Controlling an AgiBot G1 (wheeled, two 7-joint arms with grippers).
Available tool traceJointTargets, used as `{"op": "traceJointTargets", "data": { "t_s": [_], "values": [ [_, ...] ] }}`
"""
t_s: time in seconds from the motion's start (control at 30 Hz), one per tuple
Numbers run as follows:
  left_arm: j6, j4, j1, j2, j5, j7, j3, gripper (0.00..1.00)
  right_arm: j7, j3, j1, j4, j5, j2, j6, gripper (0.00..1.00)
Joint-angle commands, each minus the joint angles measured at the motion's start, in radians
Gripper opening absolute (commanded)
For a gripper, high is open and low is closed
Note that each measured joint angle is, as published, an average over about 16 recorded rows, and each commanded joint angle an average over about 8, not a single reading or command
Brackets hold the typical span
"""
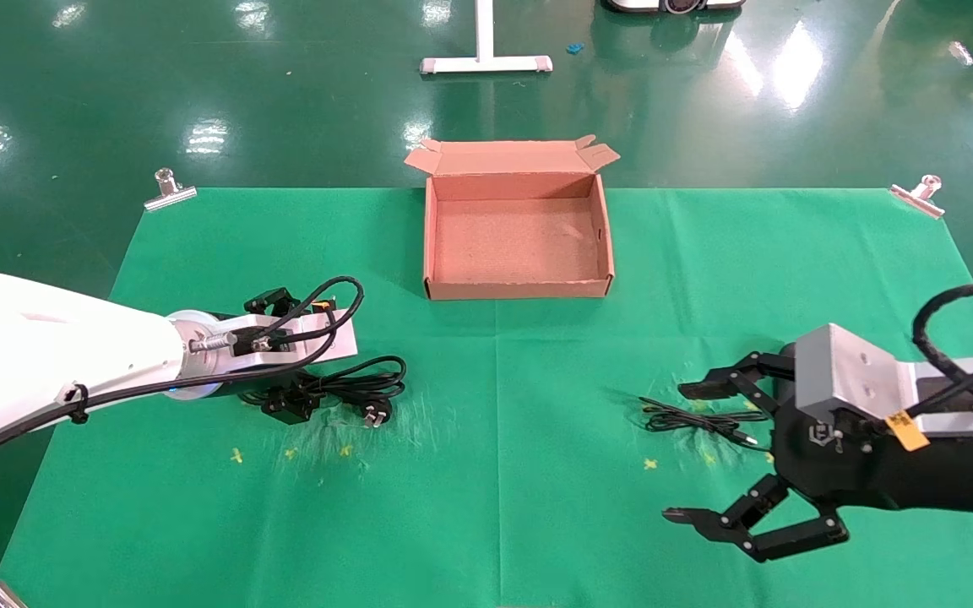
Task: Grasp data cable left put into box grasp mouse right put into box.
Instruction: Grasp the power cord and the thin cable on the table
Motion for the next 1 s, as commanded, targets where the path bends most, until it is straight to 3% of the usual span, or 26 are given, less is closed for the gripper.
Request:
{"op": "traceJointTargets", "data": {
  "t_s": [0.03, 0.77, 1.0],
  "values": [
    [-0.001, 0.0, 0.001, 0.0, 0.001, -0.003, -0.001, 1.0, 0.001, -0.001, 0.0, 0.0, -0.001, -0.001, 0.001, 1.0],
    [0.018, 0.0, -0.021, 0.006, -0.01, -0.021, -0.01, 1.0, 0.017, -0.023, -0.007, -0.002, -0.048, -0.011, 0.029, 1.0],
    [0.019, 0.0, -0.021, 0.007, -0.009, -0.022, -0.01, 1.0, 0.07, -0.063, 0.002, -0.005, -0.171, -0.022, 0.061, 1.0]
  ]
}}
